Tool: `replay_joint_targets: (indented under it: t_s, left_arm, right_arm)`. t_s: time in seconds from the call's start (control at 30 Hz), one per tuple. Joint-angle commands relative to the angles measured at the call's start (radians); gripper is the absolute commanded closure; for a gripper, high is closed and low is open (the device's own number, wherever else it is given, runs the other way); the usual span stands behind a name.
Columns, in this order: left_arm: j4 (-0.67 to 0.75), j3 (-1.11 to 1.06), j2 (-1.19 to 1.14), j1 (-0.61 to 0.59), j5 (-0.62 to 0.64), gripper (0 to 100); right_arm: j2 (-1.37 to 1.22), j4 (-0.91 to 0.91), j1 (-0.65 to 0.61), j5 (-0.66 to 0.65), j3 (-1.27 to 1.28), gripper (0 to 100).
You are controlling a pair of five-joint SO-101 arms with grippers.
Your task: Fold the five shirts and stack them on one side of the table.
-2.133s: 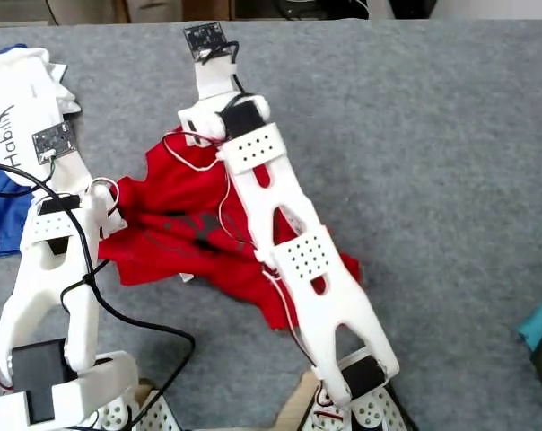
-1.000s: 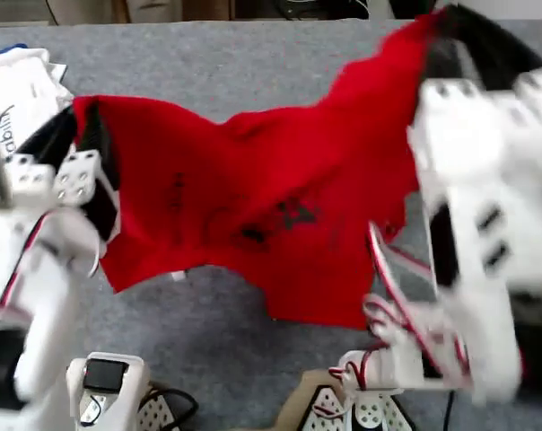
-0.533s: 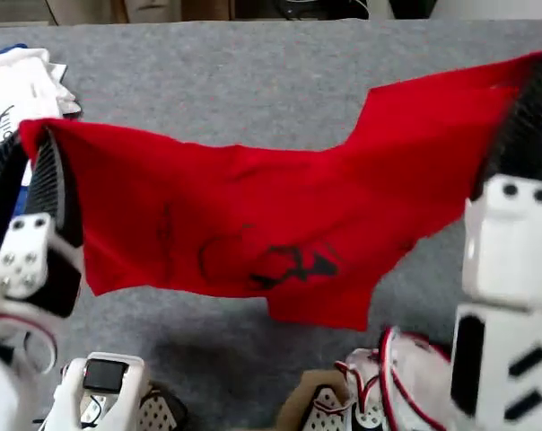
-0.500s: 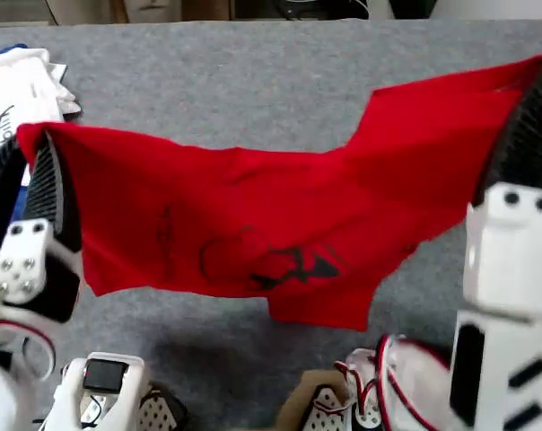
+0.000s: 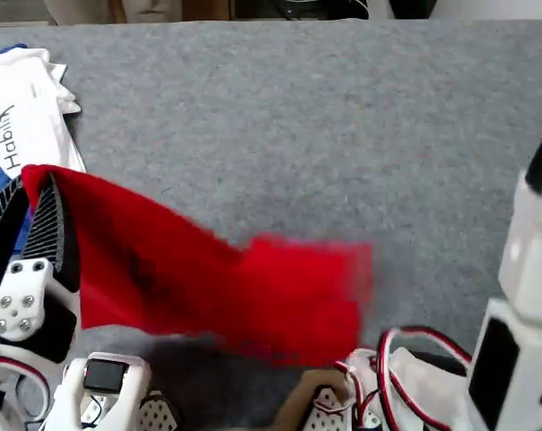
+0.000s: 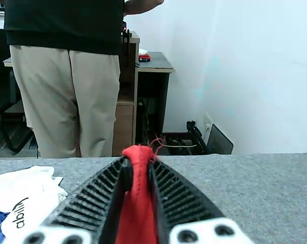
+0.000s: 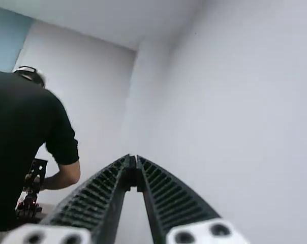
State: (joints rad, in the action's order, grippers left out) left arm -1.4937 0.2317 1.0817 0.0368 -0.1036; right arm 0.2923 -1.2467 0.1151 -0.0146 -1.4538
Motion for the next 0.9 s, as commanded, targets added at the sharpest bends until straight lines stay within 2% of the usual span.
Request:
replay_joint_targets:
  t_s: [0.0,0.1,0.17,0.33,0.5,0.57,0.67,0.77,0.87]
  left_arm:
    - [-0.005,0.018,-0.012,0.000,-0.002,98]
    - [0.000,-0.021,-0.013,0.002,-0.002,98]
    - [-0.003,-0.063,-0.013,0.005,-0.002,98]
    - [-0.005,-0.203,-0.004,0.003,-0.002,98]
    - [-0.002,-0.364,-0.002,-0.018,-0.002,98]
    - [0.018,-0.419,-0.010,-0.097,-0.005,98]
    - [0.153,-0.535,-0.010,-0.252,-0.006,98]
    - [0.284,-0.635,-0.002,-0.377,-0.008,98]
    - [0.347,-0.694,-0.002,-0.445,-0.009,98]
  right_arm:
    - [0.012,0.032,0.008,-0.006,0.079,99.4]
    - [0.015,-0.032,0.008,-0.005,0.157,99.4]
    - [0.013,-0.163,-0.028,-0.002,0.222,99.4]
    - [0.001,-0.537,-0.315,-0.003,0.544,99.1]
    - [0.004,-0.511,-0.518,-0.014,0.975,99.1]
    - [0.005,-0.511,-0.608,-0.084,1.096,99.1]
    - [0.005,-0.511,-0.722,-0.204,1.221,99.0]
    - [-0.001,-0.508,-0.777,-0.290,1.302,96.3]
    - [-0.004,-0.506,-0.805,-0.345,1.385,89.8]
